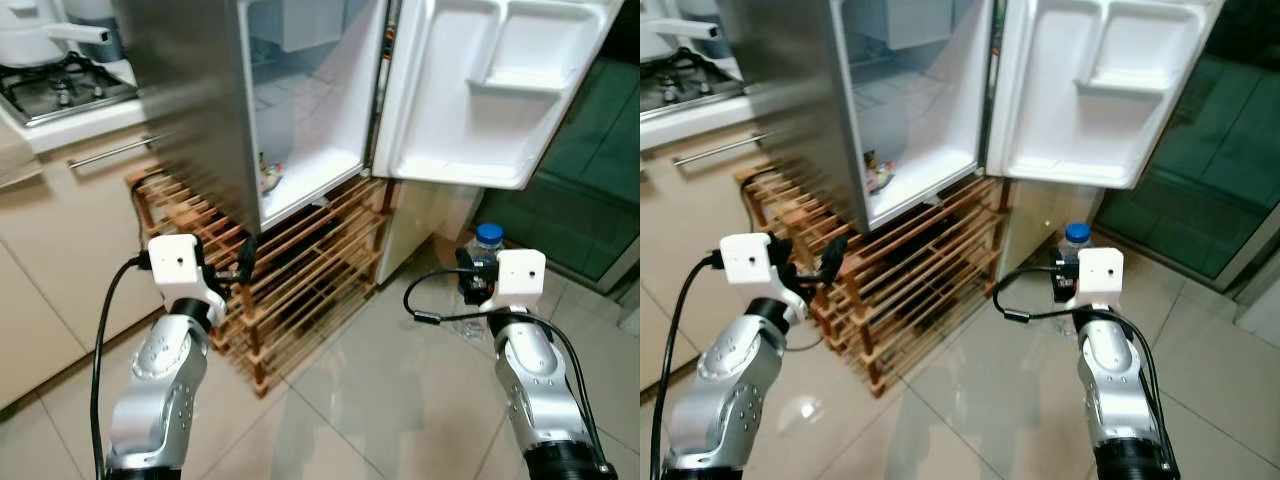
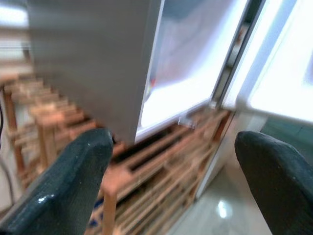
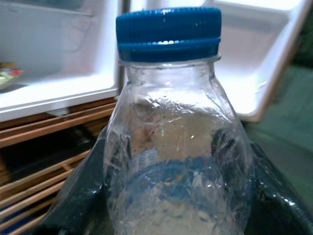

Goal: Restocking fridge

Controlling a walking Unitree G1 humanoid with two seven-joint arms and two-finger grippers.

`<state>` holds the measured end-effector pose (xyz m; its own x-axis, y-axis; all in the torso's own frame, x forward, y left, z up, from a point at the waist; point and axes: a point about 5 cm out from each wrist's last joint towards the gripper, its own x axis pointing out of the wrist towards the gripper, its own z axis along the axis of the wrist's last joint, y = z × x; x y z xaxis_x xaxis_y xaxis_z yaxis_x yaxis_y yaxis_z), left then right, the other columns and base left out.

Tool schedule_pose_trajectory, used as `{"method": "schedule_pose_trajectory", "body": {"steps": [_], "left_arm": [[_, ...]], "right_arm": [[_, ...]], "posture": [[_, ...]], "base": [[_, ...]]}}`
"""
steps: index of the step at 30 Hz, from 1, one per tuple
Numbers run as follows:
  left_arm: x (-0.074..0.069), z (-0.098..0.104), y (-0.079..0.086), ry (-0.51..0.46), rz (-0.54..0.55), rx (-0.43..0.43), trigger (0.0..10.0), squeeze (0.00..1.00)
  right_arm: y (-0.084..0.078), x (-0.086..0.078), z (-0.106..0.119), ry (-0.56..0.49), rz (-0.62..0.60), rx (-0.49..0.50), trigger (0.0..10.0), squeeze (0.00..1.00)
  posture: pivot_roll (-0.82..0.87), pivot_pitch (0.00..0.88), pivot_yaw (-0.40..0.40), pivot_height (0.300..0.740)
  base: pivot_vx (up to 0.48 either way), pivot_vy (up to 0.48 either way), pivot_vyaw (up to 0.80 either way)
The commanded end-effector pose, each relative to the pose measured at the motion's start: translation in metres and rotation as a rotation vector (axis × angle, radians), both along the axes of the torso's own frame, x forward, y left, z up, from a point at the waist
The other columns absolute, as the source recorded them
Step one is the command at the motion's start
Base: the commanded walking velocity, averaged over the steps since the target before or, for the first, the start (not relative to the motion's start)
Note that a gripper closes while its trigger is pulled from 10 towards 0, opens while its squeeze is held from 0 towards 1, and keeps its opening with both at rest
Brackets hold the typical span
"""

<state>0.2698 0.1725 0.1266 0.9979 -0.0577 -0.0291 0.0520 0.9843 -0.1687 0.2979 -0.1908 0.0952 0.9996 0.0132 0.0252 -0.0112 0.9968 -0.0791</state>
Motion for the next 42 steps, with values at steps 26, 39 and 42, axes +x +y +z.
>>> {"method": "schedule_pose_trajectory", "body": {"steps": [26, 39, 42], "left_arm": [[0.006, 0.011, -0.02, -0.063, -0.069, 0.006, 10.0, 0.0], [0.006, 0.009, -0.029, -0.063, -0.124, 0.011, 10.0, 0.0], [0.006, 0.009, -0.031, -0.061, -0.133, 0.012, 10.0, 0.0]], "right_arm": [[0.001, 0.002, 0.005, -0.04, 0.028, -0.012, 10.0, 0.0], [-0.006, 0.003, 0.006, -0.043, -0.001, -0.045, 10.0, 0.0], [-0.007, 0.003, 0.008, -0.053, -0.003, -0.046, 10.0, 0.0]], "posture": [[-0.11, 0.0, 0.033, 0.74], [-0.12, 0.0, 0.033, 0.74], [-0.12, 0.0, 0.031, 0.74]], "base": [[0.35, 0.0, 0.0], [0.48, 0.0, -0.36], [0.48, 0.0, 0.0]]}}
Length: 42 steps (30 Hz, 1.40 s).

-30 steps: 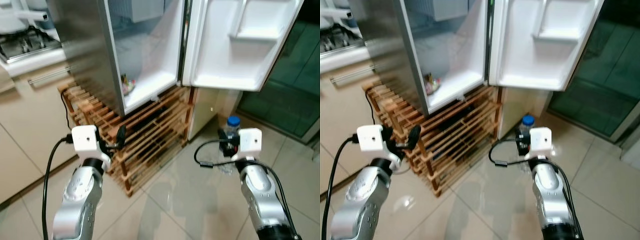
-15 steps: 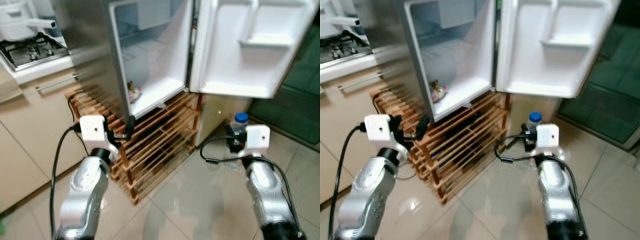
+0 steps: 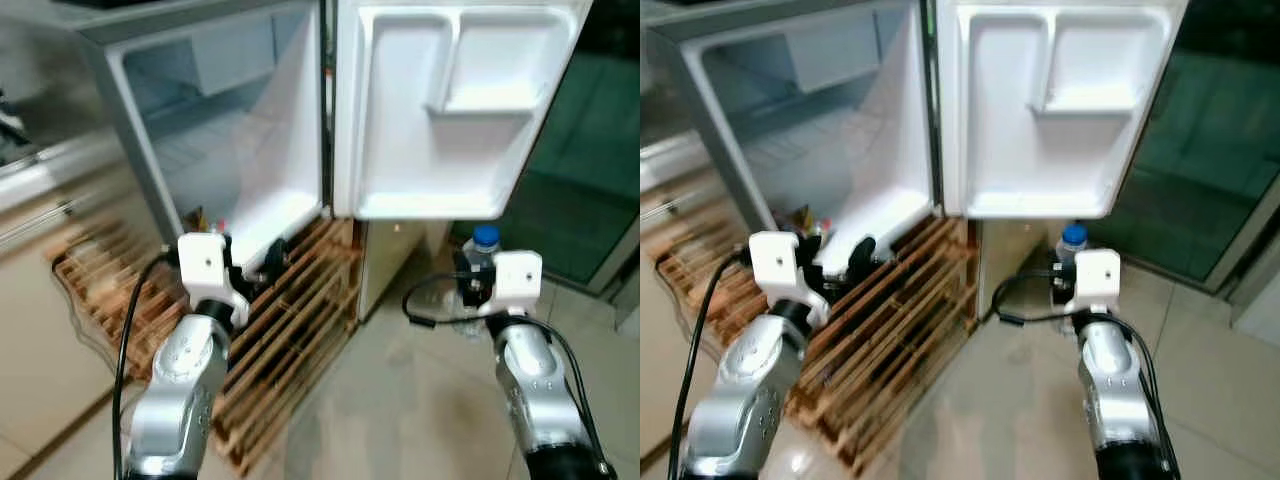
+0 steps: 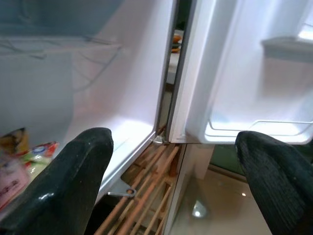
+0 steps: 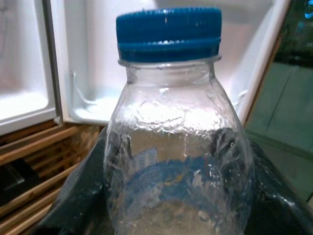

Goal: Restocking fridge

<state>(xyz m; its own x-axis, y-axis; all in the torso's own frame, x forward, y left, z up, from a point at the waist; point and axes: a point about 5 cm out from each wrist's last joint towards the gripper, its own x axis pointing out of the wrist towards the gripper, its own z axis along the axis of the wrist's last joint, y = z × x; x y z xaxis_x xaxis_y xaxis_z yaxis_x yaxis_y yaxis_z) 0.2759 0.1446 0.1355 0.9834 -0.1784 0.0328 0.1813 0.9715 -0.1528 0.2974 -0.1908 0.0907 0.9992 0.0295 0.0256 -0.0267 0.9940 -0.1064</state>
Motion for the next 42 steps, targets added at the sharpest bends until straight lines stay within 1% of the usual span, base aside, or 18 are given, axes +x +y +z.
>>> {"method": "schedule_pose_trajectory", "body": {"steps": [1, 7, 11, 14, 17, 18, 19, 20, 22, 24, 26, 28, 29, 30, 32, 38, 40, 42], "left_arm": [[0.0, 0.0, -0.004, 0.003, -0.013, 0.004, 10.0, 0.0], [-0.001, -0.002, -0.006, 0.008, -0.018, 0.005, 10.0, 0.0], [-0.001, -0.001, -0.006, 0.002, -0.019, 0.003, 10.0, 0.0], [-0.001, -0.001, -0.006, 0.004, -0.017, 0.003, 10.0, 0.0], [-0.002, 0.0, -0.006, 0.0, -0.01, -0.003, 10.0, 0.0], [-0.002, 0.0, -0.006, 0.0, -0.01, -0.003, 10.0, 0.0], [-0.002, 0.0, -0.006, -0.001, -0.001, -0.007, 10.0, 0.0], [-0.002, 0.0, -0.006, -0.001, -0.001, -0.007, 10.0, 0.0], [-0.001, 0.0, -0.005, -0.002, 0.002, -0.011, 10.0, 0.0], [-0.001, 0.001, -0.005, -0.002, -0.001, -0.009, 10.0, 0.0], [-0.001, 0.001, -0.006, -0.002, -0.005, -0.008, 10.0, 0.0], [-0.002, 0.001, -0.005, -0.001, -0.005, -0.006, 10.0, 0.0], [-0.002, 0.001, -0.005, 0.0, -0.003, -0.004, 10.0, 0.0], [-0.002, 0.001, -0.005, 0.0, -0.003, -0.004, 10.0, 0.0], [-0.003, 0.002, -0.003, -0.001, -0.004, 0.005, 10.0, 0.0], [-0.008, 0.003, 0.004, 0.002, 0.006, 0.012, 10.0, 0.0], [-0.012, 0.006, 0.01, 0.004, 0.011, 0.029, 10.0, 0.0], [-0.014, 0.006, 0.013, 0.005, 0.013, 0.038, 10.0, 0.0]], "right_arm": [[-0.007, 0.003, 0.013, -0.056, -0.017, -0.02, 10.0, 0.0], [-0.011, 0.007, 0.021, -0.077, -0.021, -0.028, 10.0, 0.0], [-0.009, 0.012, 0.036, -0.127, -0.004, -0.042, 10.0, 0.0], [-0.004, 0.018, 0.054, -0.177, 0.021, -0.025, 10.0, 0.0], [0.007, 0.025, 0.084, -0.268, 0.09, -0.014, 10.0, 0.0], [0.007, 0.025, 0.084, -0.268, 0.09, -0.014, 10.0, 0.0], [0.012, 0.027, 0.094, -0.295, 0.121, -0.001, 10.0, 0.0], [0.012, 0.027, 0.094, -0.295, 0.121, -0.001, 10.0, 0.0], [0.02, 0.029, 0.106, -0.322, 0.176, 0.002, 10.0, 0.0], [0.023, 0.031, 0.111, -0.341, 0.19, -0.011, 10.0, 0.0], [0.023, 0.033, 0.112, -0.339, 0.191, -0.014, 10.0, 0.0], [0.023, 0.036, 0.107, -0.323, 0.196, -0.039, 10.0, 0.0], [0.024, 0.04, 0.1, -0.304, 0.196, -0.075, 10.0, 0.0], [0.024, 0.04, 0.1, -0.304, 0.196, -0.075, 10.0, 0.0], [0.028, 0.044, 0.093, -0.291, 0.203, -0.089, 10.0, 0.0], [0.039, 0.046, 0.086, -0.289, 0.238, -0.094, 10.0, 0.0], [0.05, 0.05, 0.082, -0.297, 0.271, -0.128, 10.0, 0.0], [0.054, 0.051, 0.081, -0.302, 0.279, -0.14, 10.0, 0.0]], "posture": [[-0.12, 0.0, 0.031, 0.74], [-0.13, 0.0, 0.031, 0.74], [-0.13, 0.0, 0.03, 0.74], [-0.13, 0.0, 0.029, 0.74], [-0.13, 0.0, 0.029, 0.74], [-0.13, 0.0, 0.029, 0.74], [-0.13, 0.0, 0.028, 0.74], [-0.13, 0.0, 0.028, 0.74], [-0.13, 0.0, 0.028, 0.74], [-0.13, 0.0, 0.027, 0.74], [-0.13, 0.0, 0.027, 0.74], [-0.12, 0.0, 0.029, 0.74], [-0.11, 0.0, 0.029, 0.74], [-0.11, 0.0, 0.029, 0.74], [-0.11, 0.0, 0.03, 0.74], [-0.08, 0.0, 0.036, 0.74], [-0.05, 0.0, 0.046, 0.74], [-0.04, 0.0, 0.052, 0.74]], "base": [[0.48, 0.0, 0.0], [0.48, 0.0, 0.0], [0.48, 0.0, 0.0], [0.48, 0.0, 0.0], [0.48, 0.0, 0.0], [0.48, 0.0, 0.0], [0.48, 0.0, 0.0], [0.48, 0.0, 0.0], [0.0, 0.0, 0.0], [0.0, 0.0, 0.0], [0.0, 0.0, 0.0], [0.0, 0.0, 0.0], [0.0, 0.0, 0.0], [0.0, 0.0, 0.0], [0.0, 0.0, 0.0], [0.0, 0.0, 0.0], [0.0, 0.0, 0.0], [0.0, 0.0, 0.0]]}}
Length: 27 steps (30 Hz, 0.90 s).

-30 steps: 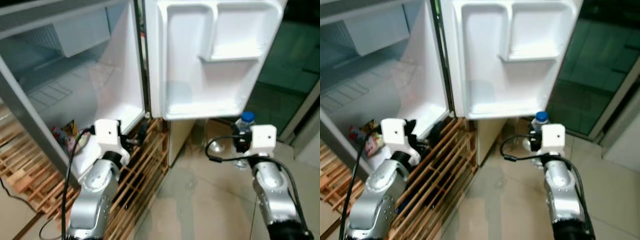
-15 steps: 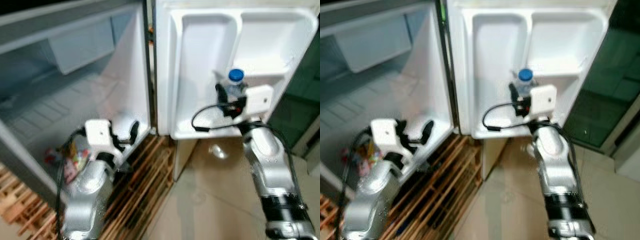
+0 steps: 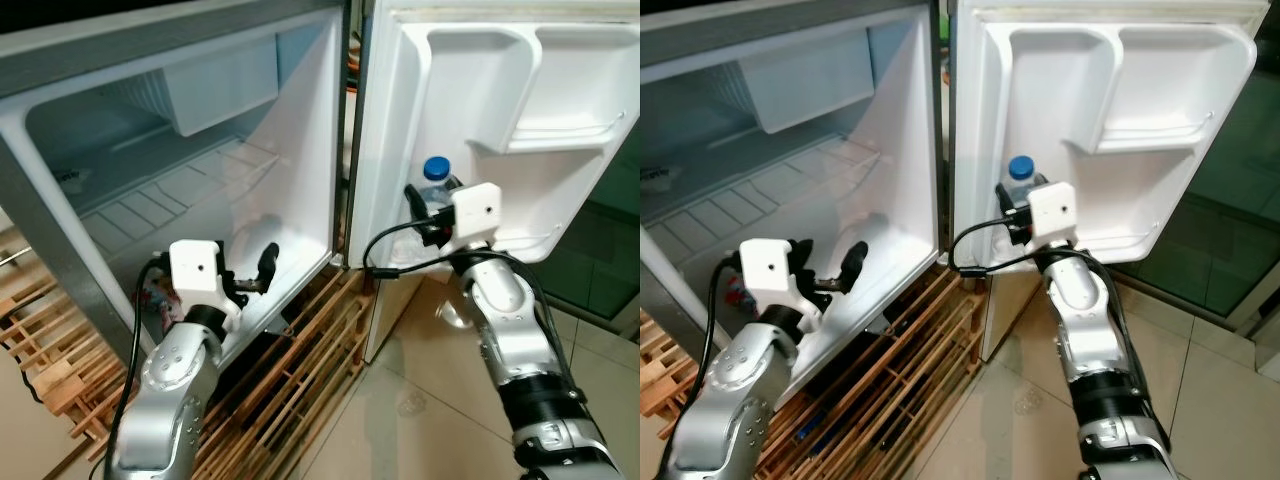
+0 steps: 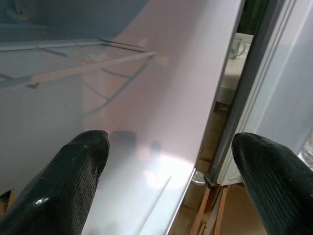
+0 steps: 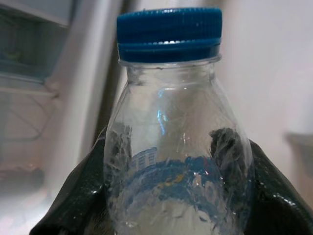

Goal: Restocking fridge

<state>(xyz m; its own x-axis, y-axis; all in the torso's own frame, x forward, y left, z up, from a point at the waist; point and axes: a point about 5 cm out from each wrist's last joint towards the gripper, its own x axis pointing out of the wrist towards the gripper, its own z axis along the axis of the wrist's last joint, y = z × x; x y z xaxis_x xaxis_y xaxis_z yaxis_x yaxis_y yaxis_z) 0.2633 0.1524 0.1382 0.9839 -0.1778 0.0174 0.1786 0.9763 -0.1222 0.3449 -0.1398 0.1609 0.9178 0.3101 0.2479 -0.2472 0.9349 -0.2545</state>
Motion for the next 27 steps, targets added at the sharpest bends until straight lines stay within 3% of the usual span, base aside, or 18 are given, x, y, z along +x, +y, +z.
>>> {"method": "schedule_pose_trajectory", "body": {"steps": [1, 8, 14, 20, 27], "left_arm": [[-0.003, 0.004, 0.007, -0.004, 0.012, 0.01, 10.0, 0.0], [-0.005, 0.009, 0.009, -0.03, 0.003, 0.024, 10.0, 0.0], [-0.003, 0.01, 0.007, -0.026, 0.005, 0.021, 10.0, 0.0], [-0.002, 0.011, 0.005, -0.024, 0.028, 0.075, 10.0, 0.0], [-0.009, 0.017, 0.017, -0.037, 0.031, 0.123, 10.0, 0.0]], "right_arm": [[0.004, 0.004, 0.012, -0.066, 0.01, -0.023, 10.0, 0.0], [0.002, 0.01, 0.019, -0.11, -0.026, -0.005, 10.0, 0.0], [-0.001, 0.014, 0.022, -0.134, -0.028, -0.014, 10.0, 0.0], [-0.002, 0.017, 0.026, -0.14, 0.007, 0.058, 10.0, 0.0], [-0.001, 0.022, 0.023, -0.134, 0.0, 0.08, 10.0, 0.0]], "posture": [[-0.04, 0.0, 0.054, 0.74], [-0.04, 0.0, 0.068, 0.74], [-0.05, 0.0, 0.071, 0.74], [-0.04, 0.0, 0.072, 0.74], [0.01, 0.0, 0.101, 0.74]], "base": [[0.0, 0.0, 0.0], [0.0, -0.037, 0.0], [0.334, -0.34, 0.0], [0.191, -0.142, 0.0], [0.0, 0.0, 0.0]]}}
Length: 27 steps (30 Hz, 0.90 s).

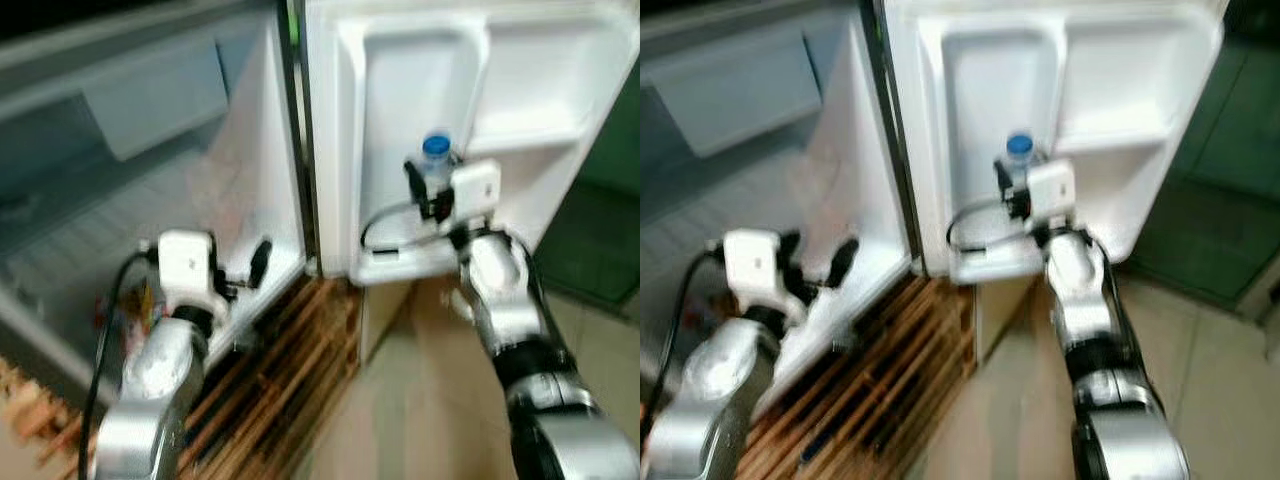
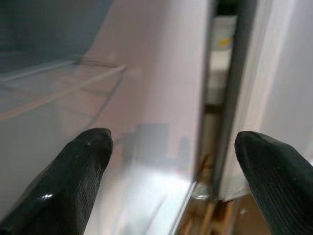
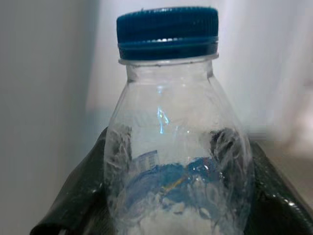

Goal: Restocking fridge

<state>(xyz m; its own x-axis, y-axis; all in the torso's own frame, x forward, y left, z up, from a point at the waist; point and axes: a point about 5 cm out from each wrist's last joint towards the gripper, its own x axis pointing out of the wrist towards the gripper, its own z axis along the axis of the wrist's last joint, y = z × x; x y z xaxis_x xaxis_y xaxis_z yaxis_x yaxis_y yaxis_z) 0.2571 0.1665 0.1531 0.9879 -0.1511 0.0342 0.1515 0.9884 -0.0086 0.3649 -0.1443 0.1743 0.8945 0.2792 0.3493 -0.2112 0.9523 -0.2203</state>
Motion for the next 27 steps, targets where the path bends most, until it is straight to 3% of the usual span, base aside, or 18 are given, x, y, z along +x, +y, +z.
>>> {"method": "schedule_pose_trajectory", "body": {"steps": [1, 8, 16, 22, 27], "left_arm": [[-0.004, 0.003, 0.003, -0.003, 0.0, 0.017, 10.0, 0.0], [-0.009, 0.006, 0.007, -0.006, -0.001, 0.043, 10.0, 0.0], [-0.014, 0.009, 0.01, 0.006, -0.011, 0.073, 10.0, 0.0], [-0.017, 0.009, 0.011, 0.015, -0.022, 0.075, 10.0, 0.0], [-0.019, 0.01, 0.013, 0.023, -0.023, 0.082, 10.0, 0.0]], "right_arm": [[0.004, 0.003, 0.009, -0.039, 0.01, 0.026, 10.0, 0.0], [0.009, 0.008, 0.003, 0.011, 0.009, 0.092, 10.0, 0.0], [0.011, 0.02, 0.001, 0.113, -0.01, 0.248, 10.0, 0.0], [0.011, 0.023, 0.0, 0.135, -0.027, 0.208, 10.0, 0.0], [0.0, 0.027, -0.002, 0.167, -0.13, 0.189, 10.0, 0.0]], "posture": [[0.01, 0.0, 0.101, 0.74], [0.03, 0.0, 0.117, 0.74], [0.05, 0.006, 0.126, 0.74], [0.06, 0.018, 0.133, 0.74], [0.07, 0.026, 0.137, 0.74]], "base": [[0.0, 0.0, 0.0], [0.0, 0.0, 0.0], [0.0, 0.0, 0.0], [0.0, 0.0, 0.0], [0.0, 0.0, 0.0]]}}
